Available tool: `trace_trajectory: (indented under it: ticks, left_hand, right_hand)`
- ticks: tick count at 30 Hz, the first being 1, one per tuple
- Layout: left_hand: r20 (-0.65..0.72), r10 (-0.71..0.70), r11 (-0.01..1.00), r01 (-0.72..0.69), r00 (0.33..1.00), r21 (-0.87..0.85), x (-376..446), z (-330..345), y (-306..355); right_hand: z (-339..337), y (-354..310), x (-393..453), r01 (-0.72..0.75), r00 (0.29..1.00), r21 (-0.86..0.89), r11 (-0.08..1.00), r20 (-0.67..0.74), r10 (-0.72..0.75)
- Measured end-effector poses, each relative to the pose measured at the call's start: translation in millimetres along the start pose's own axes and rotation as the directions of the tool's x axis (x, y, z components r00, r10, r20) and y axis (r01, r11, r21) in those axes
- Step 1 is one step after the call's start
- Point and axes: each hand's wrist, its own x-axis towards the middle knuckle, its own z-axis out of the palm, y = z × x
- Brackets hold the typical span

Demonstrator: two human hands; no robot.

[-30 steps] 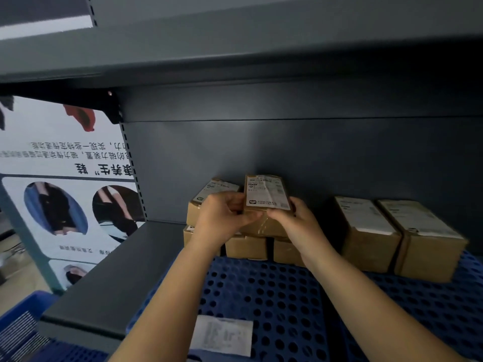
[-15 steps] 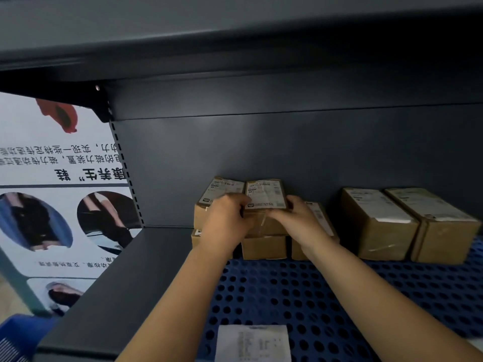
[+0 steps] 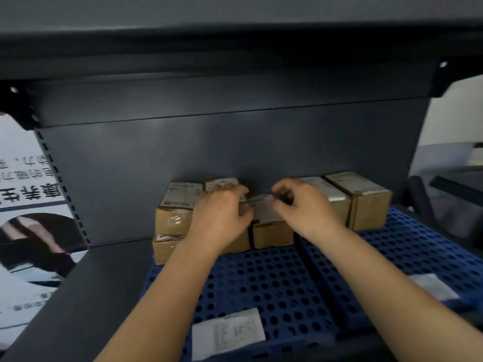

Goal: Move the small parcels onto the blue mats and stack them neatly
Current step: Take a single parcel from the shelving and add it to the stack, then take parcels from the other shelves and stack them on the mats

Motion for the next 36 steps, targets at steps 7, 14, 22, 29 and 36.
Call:
trace_trajectory:
  ticks: [7, 14, 22, 29, 36]
  left_hand:
    - [0.021, 0.197, 0.98, -0.197, 0.98, 0.017, 13.6, 9.7, 71.0]
    - [0.089, 0.418, 0.908, -0.411, 0.904, -0.08, 5.8, 37.5, 186.4]
    - [0.091, 0.614, 0.775, -0.578, 0.784, -0.258, -52.8, 69.4, 312.7]
    - [0.175, 0.711, 0.678, -0.597, 0.681, -0.43, -130.1, 105.9, 388.6]
    - [0.279, 0.778, 0.614, -0.587, 0.562, -0.528, -191.5, 147.9, 437.8]
  right_hand:
    - [-80.2, 33.7, -40.1, -0.026, 0.998, -0.528, 0.849, -0.055, -0.004]
    - [-155.3, 75.8, -121.4, -0.232, 0.972, -0.726, 0.648, -0.15, 0.18]
    - [-220.3, 117.9, -252.3, -0.418, 0.893, -0.745, 0.52, -0.23, 0.387]
    - [-245.7, 143.5, -368.9, -0.573, 0.776, -0.692, 0.439, -0.286, 0.562]
    - [-254.7, 168.0, -453.6, -0.718, 0.609, -0.616, 0.324, -0.332, 0.72]
